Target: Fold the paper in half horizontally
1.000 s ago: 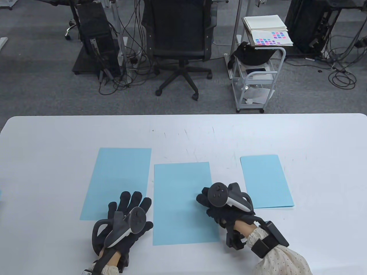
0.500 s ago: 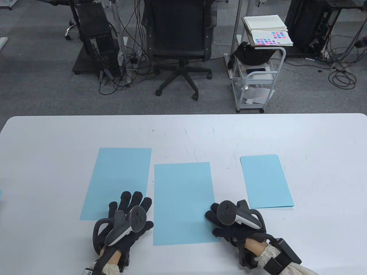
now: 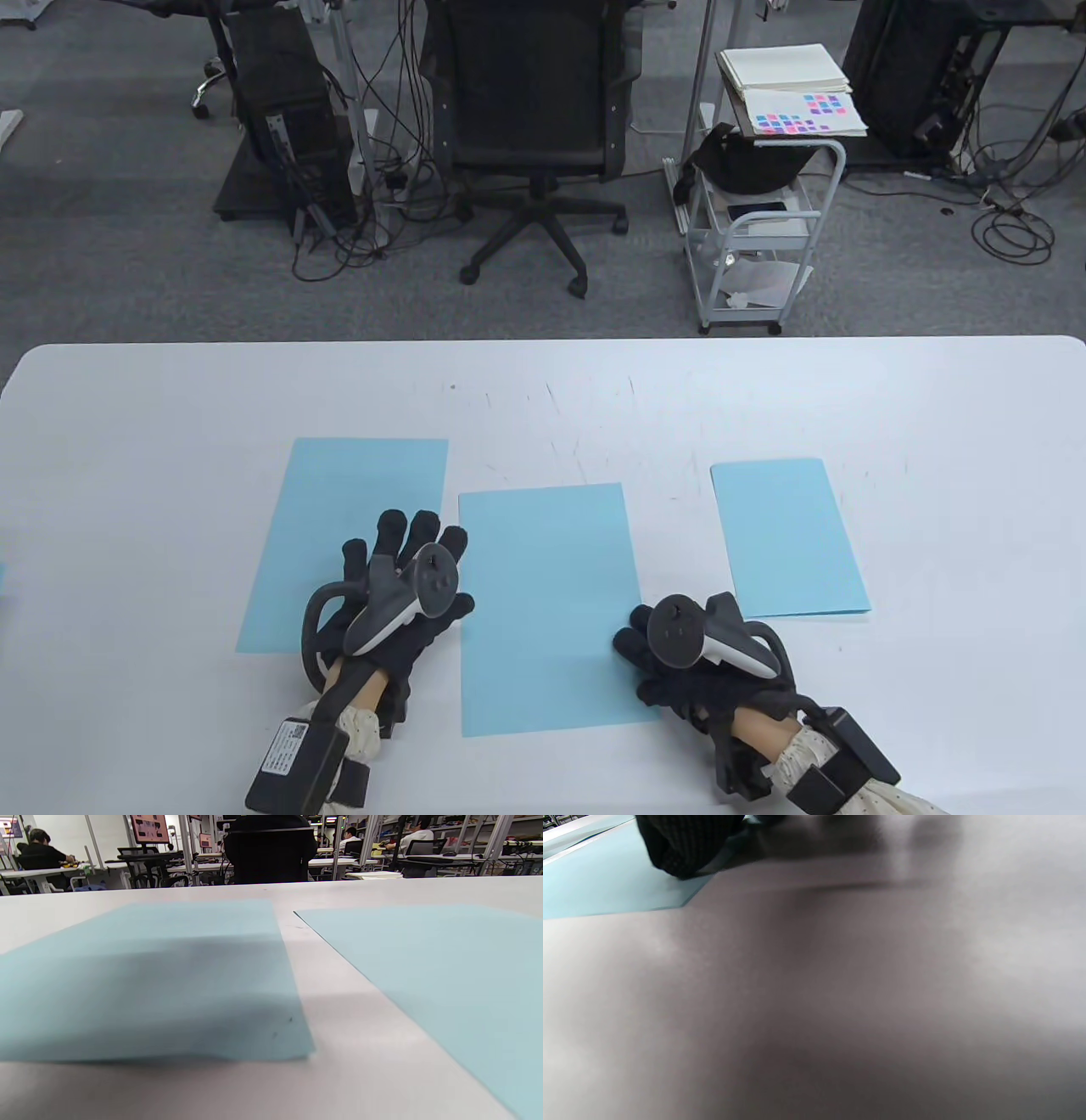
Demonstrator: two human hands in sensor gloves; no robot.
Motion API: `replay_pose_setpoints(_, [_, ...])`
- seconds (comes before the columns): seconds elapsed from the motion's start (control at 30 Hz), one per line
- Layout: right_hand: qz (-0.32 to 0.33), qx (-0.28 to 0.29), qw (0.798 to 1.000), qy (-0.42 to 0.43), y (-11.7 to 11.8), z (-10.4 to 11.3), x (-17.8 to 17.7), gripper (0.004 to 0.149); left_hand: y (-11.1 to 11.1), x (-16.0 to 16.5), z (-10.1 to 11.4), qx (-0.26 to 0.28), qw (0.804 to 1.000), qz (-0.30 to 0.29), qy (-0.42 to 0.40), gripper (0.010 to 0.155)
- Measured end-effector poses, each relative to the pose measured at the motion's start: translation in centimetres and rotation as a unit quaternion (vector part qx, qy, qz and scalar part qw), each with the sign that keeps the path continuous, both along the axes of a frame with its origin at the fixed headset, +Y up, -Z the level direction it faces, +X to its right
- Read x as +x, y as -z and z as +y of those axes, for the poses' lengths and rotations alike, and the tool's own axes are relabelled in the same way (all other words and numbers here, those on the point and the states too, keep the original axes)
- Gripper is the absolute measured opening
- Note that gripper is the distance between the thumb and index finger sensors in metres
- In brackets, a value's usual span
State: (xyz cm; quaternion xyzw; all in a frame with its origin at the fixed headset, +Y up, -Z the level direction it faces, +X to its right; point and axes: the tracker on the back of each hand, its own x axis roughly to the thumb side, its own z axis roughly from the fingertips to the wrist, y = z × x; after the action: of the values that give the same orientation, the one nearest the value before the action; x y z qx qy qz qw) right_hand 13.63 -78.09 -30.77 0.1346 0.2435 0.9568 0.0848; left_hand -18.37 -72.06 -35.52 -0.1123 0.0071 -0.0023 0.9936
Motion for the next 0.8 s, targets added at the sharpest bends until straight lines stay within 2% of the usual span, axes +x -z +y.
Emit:
replay_pose_setpoints(0.2, [0.000, -0.001, 1.000, 0.004, 0.0, 0.0, 0.1, 0.065, 4.1, 0.1, -0.5, -0.027, 0.998, 0.059, -0.021, 0.080])
replay_pose_setpoints(0.43, [0.000, -0.003, 1.000, 0.007, 0.0, -0.1, 0.1, 0.065, 8.0, 1.3, -2.9, -0.084, 0.992, 0.089, 0.005, 0.080])
replay_pose_setpoints(0.6, [0.000, -0.003, 1.000, 0.006, 0.1, -0.1, 0.1, 0.065, 9.6, 1.8, -4.7, -0.126, 0.986, 0.108, 0.023, 0.083])
replay_pose_setpoints(0.8, [0.000, -0.004, 1.000, 0.007, 0.1, -0.1, 0.2, 0.065, 10.1, 2.4, -6.1, -0.163, 0.980, 0.108, 0.032, 0.082])
